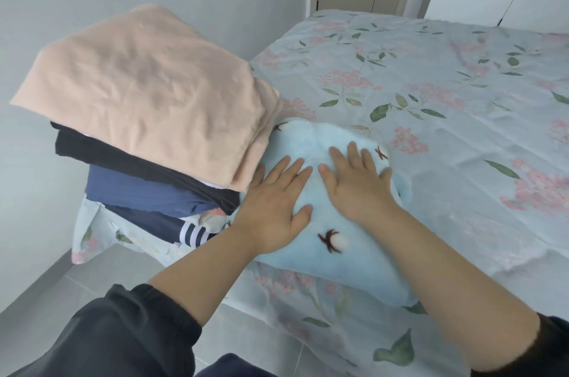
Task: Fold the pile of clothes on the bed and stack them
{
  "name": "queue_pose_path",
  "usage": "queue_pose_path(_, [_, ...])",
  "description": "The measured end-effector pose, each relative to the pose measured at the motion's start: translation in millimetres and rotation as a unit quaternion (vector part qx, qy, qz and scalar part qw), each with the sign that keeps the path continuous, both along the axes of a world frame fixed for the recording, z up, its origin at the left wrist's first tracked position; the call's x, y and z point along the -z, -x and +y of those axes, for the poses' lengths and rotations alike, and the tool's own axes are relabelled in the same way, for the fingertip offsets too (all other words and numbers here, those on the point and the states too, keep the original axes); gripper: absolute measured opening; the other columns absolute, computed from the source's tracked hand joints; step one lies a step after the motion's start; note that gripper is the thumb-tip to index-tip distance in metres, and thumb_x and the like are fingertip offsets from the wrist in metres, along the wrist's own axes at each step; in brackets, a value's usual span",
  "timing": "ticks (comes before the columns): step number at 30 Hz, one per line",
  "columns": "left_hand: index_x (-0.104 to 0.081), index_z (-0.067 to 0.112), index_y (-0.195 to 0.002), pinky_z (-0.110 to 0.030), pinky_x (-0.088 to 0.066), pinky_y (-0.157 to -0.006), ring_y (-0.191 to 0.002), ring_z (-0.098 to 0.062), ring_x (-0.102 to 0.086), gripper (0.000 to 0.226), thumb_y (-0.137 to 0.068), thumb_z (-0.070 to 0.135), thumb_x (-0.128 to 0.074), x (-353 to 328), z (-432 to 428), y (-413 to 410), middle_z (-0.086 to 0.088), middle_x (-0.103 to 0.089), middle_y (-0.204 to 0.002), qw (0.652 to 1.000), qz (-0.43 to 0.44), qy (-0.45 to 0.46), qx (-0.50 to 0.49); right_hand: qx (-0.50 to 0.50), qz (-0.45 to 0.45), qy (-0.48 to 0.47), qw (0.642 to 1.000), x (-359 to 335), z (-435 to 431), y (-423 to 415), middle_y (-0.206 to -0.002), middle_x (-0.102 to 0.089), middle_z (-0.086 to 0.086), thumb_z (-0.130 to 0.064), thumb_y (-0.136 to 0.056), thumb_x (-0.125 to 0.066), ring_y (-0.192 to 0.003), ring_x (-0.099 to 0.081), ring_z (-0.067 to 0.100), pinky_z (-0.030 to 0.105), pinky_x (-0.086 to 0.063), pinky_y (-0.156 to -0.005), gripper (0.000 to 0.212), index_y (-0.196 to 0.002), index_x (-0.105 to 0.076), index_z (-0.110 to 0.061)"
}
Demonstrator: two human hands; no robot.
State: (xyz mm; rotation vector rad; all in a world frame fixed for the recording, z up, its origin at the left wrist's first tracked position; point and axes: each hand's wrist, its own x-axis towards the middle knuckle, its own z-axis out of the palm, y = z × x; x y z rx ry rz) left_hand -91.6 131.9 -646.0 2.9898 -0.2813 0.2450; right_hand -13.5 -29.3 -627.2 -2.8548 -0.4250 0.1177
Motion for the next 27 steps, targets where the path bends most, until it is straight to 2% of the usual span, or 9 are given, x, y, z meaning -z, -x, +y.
queue_pose_path(2, [-0.014,0.025,-0.153,-0.036,0.006,-0.113,-0.148,-0.013,0.006,0.079,-0.083,0.060,-0.005,1,-1,2,0.006,-0.005,-0.161,1.000,-0.014,0.006,-0.013,-0.004,0.004,0.013,1.000,13,3,5,-0.160,0.012,-0.003,-0.056,-0.096,-0.011,-0.147,0.011,0.019,0.054,0.005,-0.115,0.060,-0.151,0.002,-0.036])
queue_pose_path(6, [-0.019,0.026,-0.152,-0.034,-0.005,-0.107,-0.148,-0.016,0.003,0.075,-0.085,0.059,-0.013,4,-4,5,0.004,-0.007,-0.161,0.998,-0.042,0.019,-0.037,-0.003,-0.022,-0.027,0.999,28,7,-9,-0.160,0.008,-0.003,-0.056,-0.093,-0.009,-0.147,0.008,0.017,0.051,0.002,-0.117,0.062,-0.150,0.004,-0.036])
queue_pose_path(9, [-0.016,0.027,-0.152,-0.033,-0.001,-0.109,-0.148,-0.015,0.004,0.073,-0.087,0.059,-0.015,6,-3,2,0.004,-0.006,-0.161,0.999,-0.024,0.006,-0.037,-0.010,-0.013,-0.029,0.999,36,7,-17,-0.160,0.007,-0.003,-0.055,-0.092,-0.010,-0.147,0.005,0.017,0.051,0.000,-0.117,0.064,-0.151,0.005,-0.034])
queue_pose_path(12, [-0.014,0.026,-0.153,-0.035,0.002,-0.110,-0.148,-0.014,0.005,0.067,-0.094,0.053,-0.028,5,-5,-2,0.005,-0.005,-0.161,0.999,-0.004,-0.012,-0.037,-0.017,0.013,-0.006,1.000,36,4,-19,-0.160,0.009,-0.002,-0.052,-0.096,-0.013,-0.147,0.005,0.017,0.050,0.000,-0.117,0.061,-0.151,0.006,-0.033])
queue_pose_path(16, [-0.015,0.028,-0.153,-0.042,-0.002,-0.114,-0.148,-0.015,0.002,0.063,-0.096,0.049,-0.032,-6,-8,1,0.006,-0.008,-0.161,0.998,-0.005,-0.011,-0.058,-0.025,0.039,-0.004,0.999,13,5,-12,-0.160,0.011,0.001,-0.048,-0.098,-0.013,-0.147,0.006,0.020,0.050,0.002,-0.117,0.060,-0.151,0.006,-0.030])
queue_pose_path(20, [-0.020,0.023,-0.152,-0.043,-0.006,-0.116,-0.148,-0.020,-0.004,0.058,-0.098,0.042,-0.033,-26,-19,14,-0.001,-0.011,-0.161,0.997,-0.022,-0.005,-0.077,-0.028,-0.016,-0.066,0.997,-5,-11,16,-0.160,0.004,0.006,-0.038,-0.101,-0.021,-0.147,0.003,0.019,0.045,0.000,-0.119,0.057,-0.153,-0.005,-0.019])
queue_pose_path(23, [-0.029,0.018,-0.150,-0.039,-0.012,-0.116,-0.146,-0.021,-0.015,0.051,-0.100,0.030,-0.034,-39,-27,28,-0.004,-0.023,-0.158,0.995,-0.057,0.043,-0.074,-0.019,-0.048,-0.120,0.991,-10,-27,39,-0.160,-0.004,0.005,-0.035,-0.100,-0.030,-0.147,-0.003,0.017,0.042,-0.002,-0.119,0.061,-0.152,-0.010,-0.012])
queue_pose_path(25, [-0.034,0.015,-0.148,-0.039,-0.017,-0.115,-0.145,-0.021,-0.021,0.049,-0.100,0.026,-0.036,-46,-33,42,-0.005,-0.030,-0.155,0.993,-0.082,0.071,-0.055,-0.021,-0.070,-0.139,0.988,-20,-31,51,-0.160,-0.006,0.005,-0.036,-0.099,-0.033,-0.147,-0.003,0.017,0.042,-0.003,-0.119,0.063,-0.152,-0.011,-0.010])
queue_pose_path(27, [-0.035,0.013,-0.147,-0.039,-0.018,-0.115,-0.144,-0.021,-0.023,0.049,-0.099,0.025,-0.037,-56,-37,53,-0.006,-0.032,-0.154,0.991,-0.105,0.061,-0.050,-0.028,-0.108,-0.122,0.986,-33,-28,58,-0.160,-0.005,0.006,-0.036,-0.099,-0.034,-0.147,-0.002,0.017,0.044,-0.002,-0.118,0.062,-0.151,-0.013,-0.011])
